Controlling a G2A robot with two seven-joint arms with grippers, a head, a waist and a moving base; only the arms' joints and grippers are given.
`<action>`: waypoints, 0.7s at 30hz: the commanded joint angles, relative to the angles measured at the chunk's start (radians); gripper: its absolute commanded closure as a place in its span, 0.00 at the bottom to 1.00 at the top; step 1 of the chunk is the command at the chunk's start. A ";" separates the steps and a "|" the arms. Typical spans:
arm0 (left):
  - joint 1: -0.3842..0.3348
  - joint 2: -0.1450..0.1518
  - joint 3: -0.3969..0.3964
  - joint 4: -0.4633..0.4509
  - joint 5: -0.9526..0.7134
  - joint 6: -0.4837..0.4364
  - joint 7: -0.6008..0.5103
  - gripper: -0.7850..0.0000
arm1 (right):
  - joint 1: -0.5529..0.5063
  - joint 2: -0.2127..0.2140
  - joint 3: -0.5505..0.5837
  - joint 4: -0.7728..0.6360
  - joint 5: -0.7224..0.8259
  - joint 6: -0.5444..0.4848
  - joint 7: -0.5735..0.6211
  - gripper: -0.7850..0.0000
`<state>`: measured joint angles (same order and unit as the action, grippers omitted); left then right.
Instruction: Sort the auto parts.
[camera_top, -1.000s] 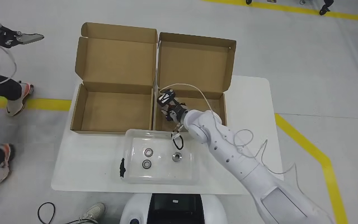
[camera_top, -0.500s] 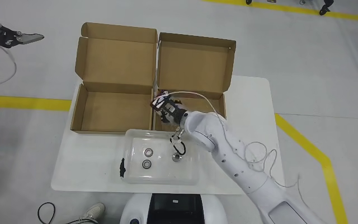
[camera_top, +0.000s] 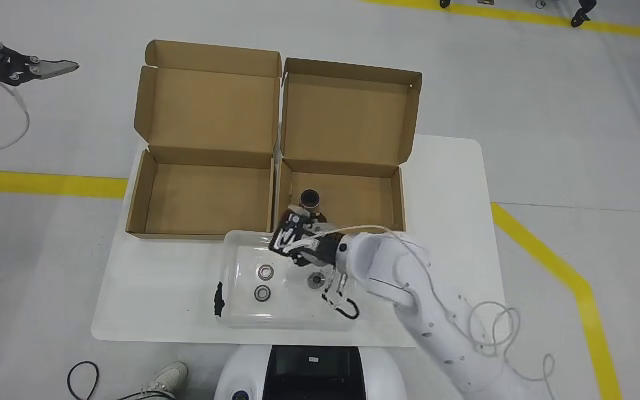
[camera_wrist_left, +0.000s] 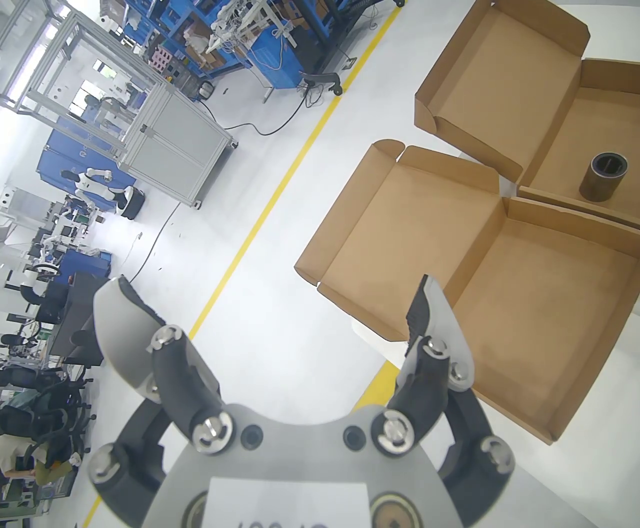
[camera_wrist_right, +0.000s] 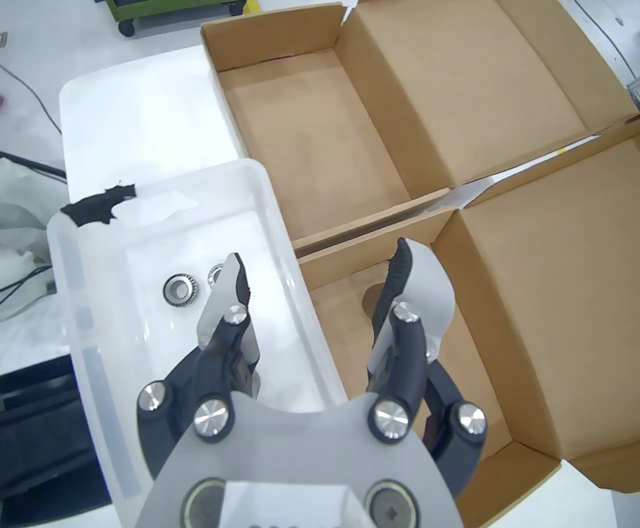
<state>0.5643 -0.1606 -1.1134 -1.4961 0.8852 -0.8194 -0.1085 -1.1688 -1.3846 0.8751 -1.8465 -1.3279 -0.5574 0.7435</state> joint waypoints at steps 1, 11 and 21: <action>0.000 0.000 0.000 0.000 0.000 0.000 0.000 0.00 | -0.019 0.006 -0.004 -0.010 -0.015 -0.033 0.010 0.33; 0.000 0.000 0.000 0.000 0.000 0.000 0.000 0.00 | -0.088 0.032 -0.030 -0.005 -0.079 -0.116 0.068 0.42; 0.000 0.000 0.000 0.000 0.000 0.000 0.000 0.00 | -0.107 0.043 -0.031 0.059 -0.063 -0.086 0.154 0.43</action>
<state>0.5643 -0.1606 -1.1134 -1.4961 0.8852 -0.8194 -0.1085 -1.2754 -1.3427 0.8433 -1.7904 -1.3888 -0.6486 0.8906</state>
